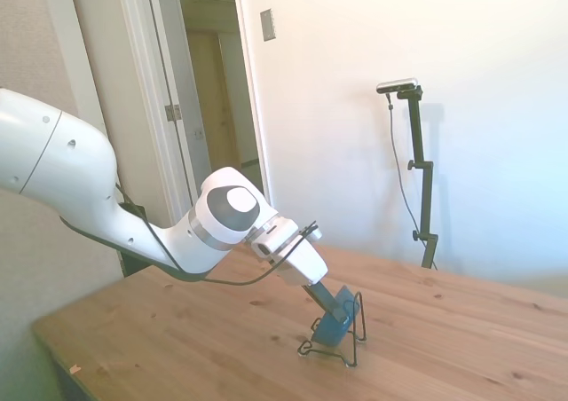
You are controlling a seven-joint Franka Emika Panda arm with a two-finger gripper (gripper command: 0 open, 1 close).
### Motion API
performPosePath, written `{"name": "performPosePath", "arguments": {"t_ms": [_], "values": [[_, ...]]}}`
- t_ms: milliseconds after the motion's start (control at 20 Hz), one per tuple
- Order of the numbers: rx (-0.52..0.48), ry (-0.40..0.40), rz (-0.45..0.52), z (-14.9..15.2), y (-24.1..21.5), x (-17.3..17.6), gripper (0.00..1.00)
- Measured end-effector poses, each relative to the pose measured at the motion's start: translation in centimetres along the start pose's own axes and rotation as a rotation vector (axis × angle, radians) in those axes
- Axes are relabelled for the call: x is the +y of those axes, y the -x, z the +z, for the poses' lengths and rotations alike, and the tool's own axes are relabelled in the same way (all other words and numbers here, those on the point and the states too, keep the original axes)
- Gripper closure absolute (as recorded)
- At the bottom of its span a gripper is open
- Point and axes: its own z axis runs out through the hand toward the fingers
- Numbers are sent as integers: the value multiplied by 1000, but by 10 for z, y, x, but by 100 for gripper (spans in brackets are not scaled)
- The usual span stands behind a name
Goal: Unload the bowl
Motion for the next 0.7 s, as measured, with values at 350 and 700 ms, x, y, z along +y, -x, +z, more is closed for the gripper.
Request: {"name": "performPosePath", "arguments": {"t_ms": [350, 700], "values": [[-35, -161, 12, -70, 20, -24, 100], [-240, -293, -79, -102, 88, -61, 100]]}}
